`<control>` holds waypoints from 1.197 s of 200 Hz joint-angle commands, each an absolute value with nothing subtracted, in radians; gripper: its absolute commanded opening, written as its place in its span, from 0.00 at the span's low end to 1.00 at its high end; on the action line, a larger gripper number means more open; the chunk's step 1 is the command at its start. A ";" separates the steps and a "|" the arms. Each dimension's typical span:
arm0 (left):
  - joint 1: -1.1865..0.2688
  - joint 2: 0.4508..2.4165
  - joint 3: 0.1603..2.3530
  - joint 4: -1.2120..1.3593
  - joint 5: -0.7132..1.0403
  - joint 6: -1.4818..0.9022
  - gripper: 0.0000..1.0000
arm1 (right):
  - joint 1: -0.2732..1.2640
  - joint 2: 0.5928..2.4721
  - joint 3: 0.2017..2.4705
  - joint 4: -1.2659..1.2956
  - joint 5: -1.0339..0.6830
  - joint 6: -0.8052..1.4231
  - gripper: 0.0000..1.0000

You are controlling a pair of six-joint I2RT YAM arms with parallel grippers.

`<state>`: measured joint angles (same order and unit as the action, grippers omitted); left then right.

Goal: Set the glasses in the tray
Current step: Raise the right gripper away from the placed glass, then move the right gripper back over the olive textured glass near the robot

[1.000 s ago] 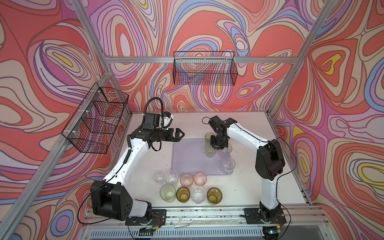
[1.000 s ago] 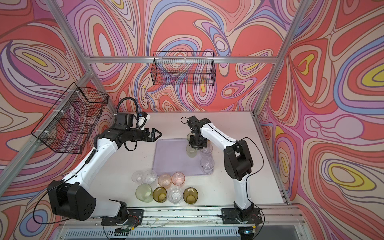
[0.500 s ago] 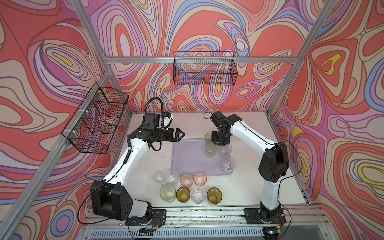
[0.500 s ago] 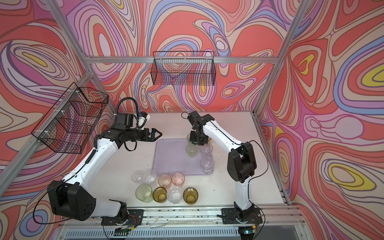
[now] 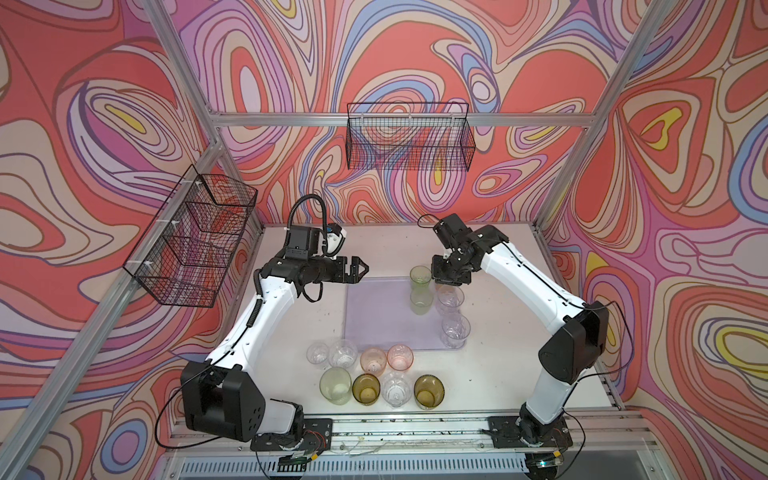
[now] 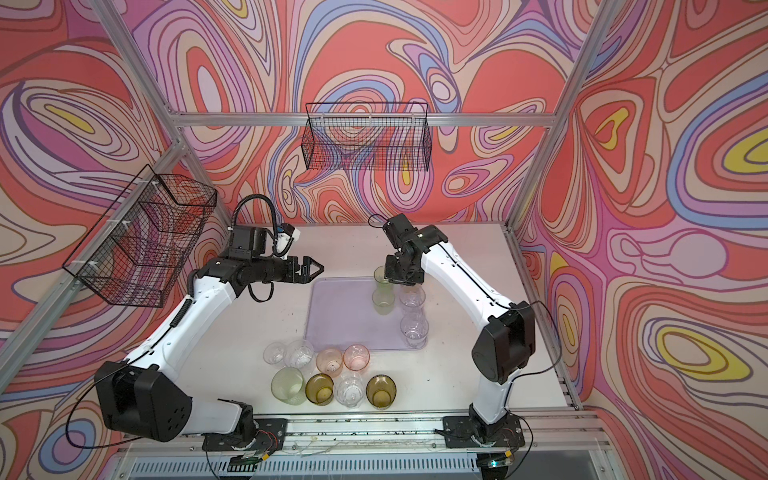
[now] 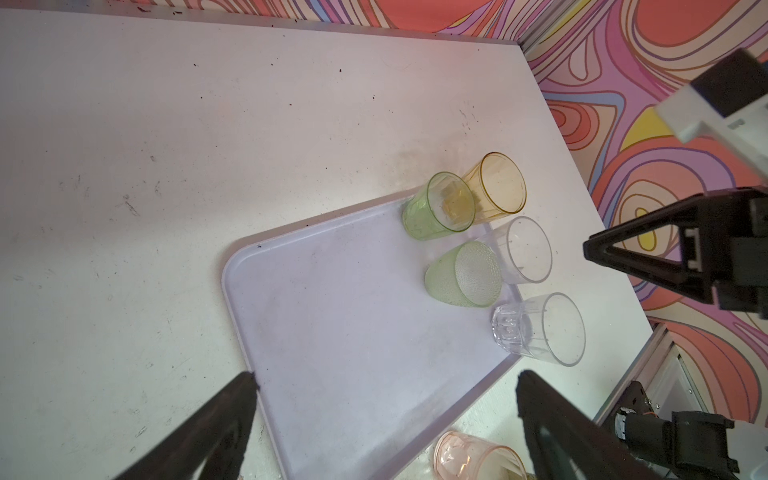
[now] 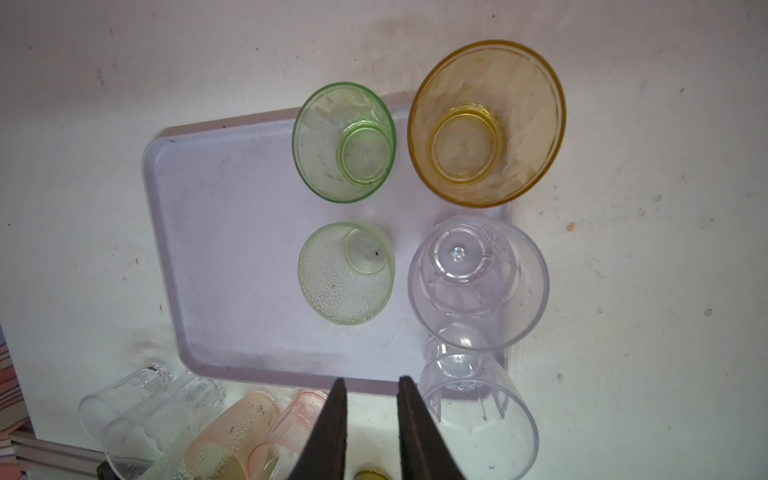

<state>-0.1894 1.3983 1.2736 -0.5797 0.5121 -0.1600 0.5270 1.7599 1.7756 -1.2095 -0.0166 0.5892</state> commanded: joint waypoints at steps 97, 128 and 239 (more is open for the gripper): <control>-0.192 1.391 1.270 -0.578 0.501 -0.141 1.00 | 0.600 1.536 1.705 -1.291 -0.027 0.490 0.24; -0.192 1.394 1.272 -0.578 0.502 -0.142 1.00 | 0.663 1.508 1.680 -1.337 -0.008 0.458 0.26; -0.192 1.403 1.275 -0.581 0.498 -0.141 1.00 | 0.790 1.387 1.449 -1.336 -0.050 0.413 0.30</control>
